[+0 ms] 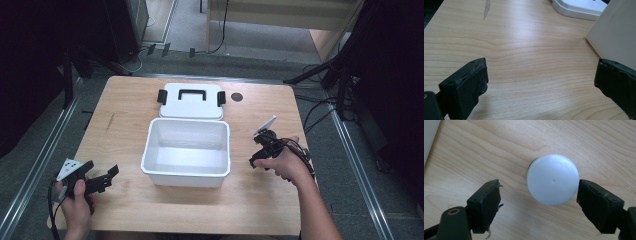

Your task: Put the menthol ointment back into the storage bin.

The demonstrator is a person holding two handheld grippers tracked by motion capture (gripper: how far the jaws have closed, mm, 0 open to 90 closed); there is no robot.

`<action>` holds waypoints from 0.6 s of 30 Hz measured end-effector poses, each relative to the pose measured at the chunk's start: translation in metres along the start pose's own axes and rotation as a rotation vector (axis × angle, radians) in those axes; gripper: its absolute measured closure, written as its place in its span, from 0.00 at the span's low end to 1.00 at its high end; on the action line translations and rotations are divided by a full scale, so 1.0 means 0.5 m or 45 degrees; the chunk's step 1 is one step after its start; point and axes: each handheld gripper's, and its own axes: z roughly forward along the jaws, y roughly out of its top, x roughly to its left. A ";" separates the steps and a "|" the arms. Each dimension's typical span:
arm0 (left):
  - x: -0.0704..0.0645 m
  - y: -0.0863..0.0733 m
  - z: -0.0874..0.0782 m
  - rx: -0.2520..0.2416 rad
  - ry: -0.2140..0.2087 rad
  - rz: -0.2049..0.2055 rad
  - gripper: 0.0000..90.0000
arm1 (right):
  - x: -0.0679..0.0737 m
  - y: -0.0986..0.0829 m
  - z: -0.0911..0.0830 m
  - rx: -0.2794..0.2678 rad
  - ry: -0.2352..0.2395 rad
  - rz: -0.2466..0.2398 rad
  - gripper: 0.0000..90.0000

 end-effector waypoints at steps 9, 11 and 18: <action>0.001 0.001 0.001 0.006 0.000 -0.005 0.00 | -0.004 0.018 0.005 0.009 -0.019 0.022 0.47; 0.001 0.001 0.001 0.006 0.002 -0.006 0.00 | -0.007 0.020 0.005 0.004 -0.004 0.034 0.46; 0.000 0.001 0.002 0.005 0.002 -0.005 0.00 | -0.013 0.027 0.013 -0.004 -0.008 0.052 0.56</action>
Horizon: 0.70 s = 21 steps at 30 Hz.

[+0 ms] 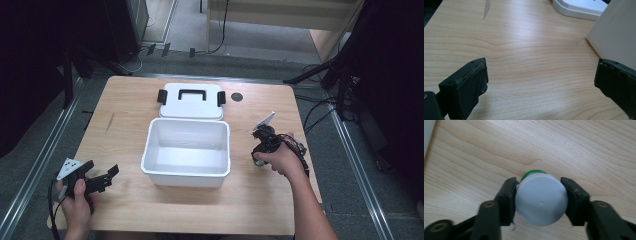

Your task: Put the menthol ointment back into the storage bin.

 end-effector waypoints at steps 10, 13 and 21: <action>0.000 0.000 0.000 0.001 -0.002 -0.003 0.00 | -0.005 -0.001 -0.011 -0.003 0.037 -0.031 0.57; 0.000 0.000 0.000 -0.001 -0.001 0.002 0.00 | 0.000 0.001 -0.032 -0.011 0.069 -0.069 0.57; -0.001 0.000 0.000 -0.003 -0.001 0.008 0.00 | 0.015 0.009 -0.085 -0.029 0.093 -0.129 0.57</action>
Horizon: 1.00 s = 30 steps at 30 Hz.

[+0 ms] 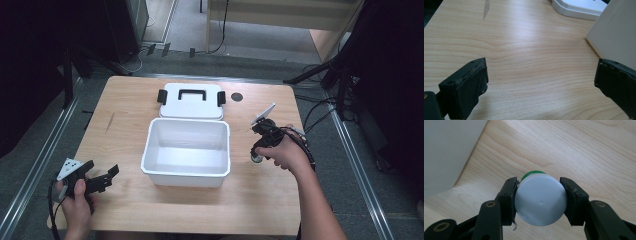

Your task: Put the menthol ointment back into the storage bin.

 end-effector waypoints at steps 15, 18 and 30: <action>-0.001 0.000 0.000 -0.004 -0.001 0.006 0.00 | 0.038 0.029 -0.094 -0.031 0.005 -0.108 0.57; -0.001 0.000 0.000 -0.006 0.001 0.010 0.00 | 0.052 0.039 -0.114 -0.039 0.000 -0.132 0.57; -0.002 0.000 0.000 -0.007 0.005 0.006 0.00 | 0.112 0.080 -0.162 -0.057 0.038 -0.237 0.57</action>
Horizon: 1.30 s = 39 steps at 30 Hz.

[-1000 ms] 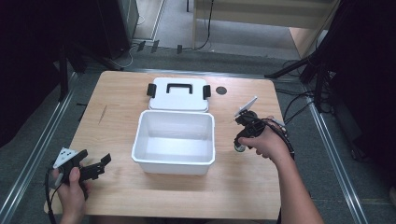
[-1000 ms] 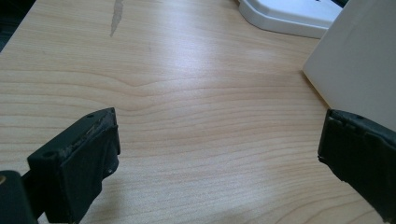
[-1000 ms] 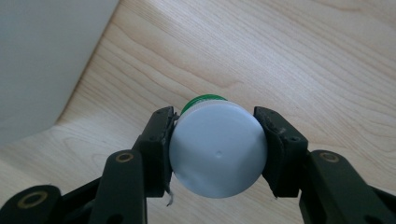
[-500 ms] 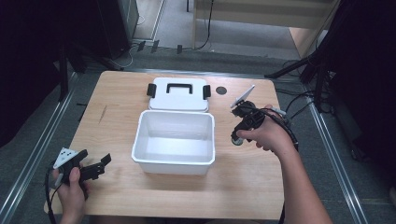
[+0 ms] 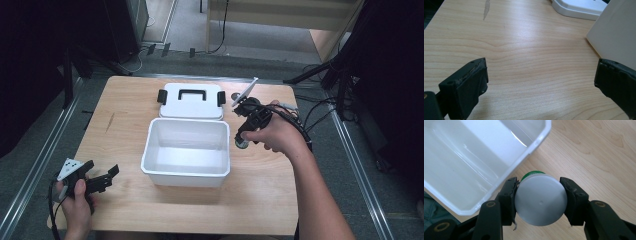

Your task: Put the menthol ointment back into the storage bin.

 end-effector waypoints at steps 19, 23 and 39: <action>-0.003 0.001 0.001 0.013 0.007 0.010 0.00 | 0.083 0.069 -0.005 0.004 0.042 -0.154 0.57; -0.003 0.001 0.001 0.015 0.009 0.014 0.00 | 0.093 0.076 0.009 0.021 0.052 -0.191 0.57; -0.003 0.001 0.002 0.013 0.008 0.014 0.00 | 0.114 0.061 0.082 0.083 0.071 -0.537 0.57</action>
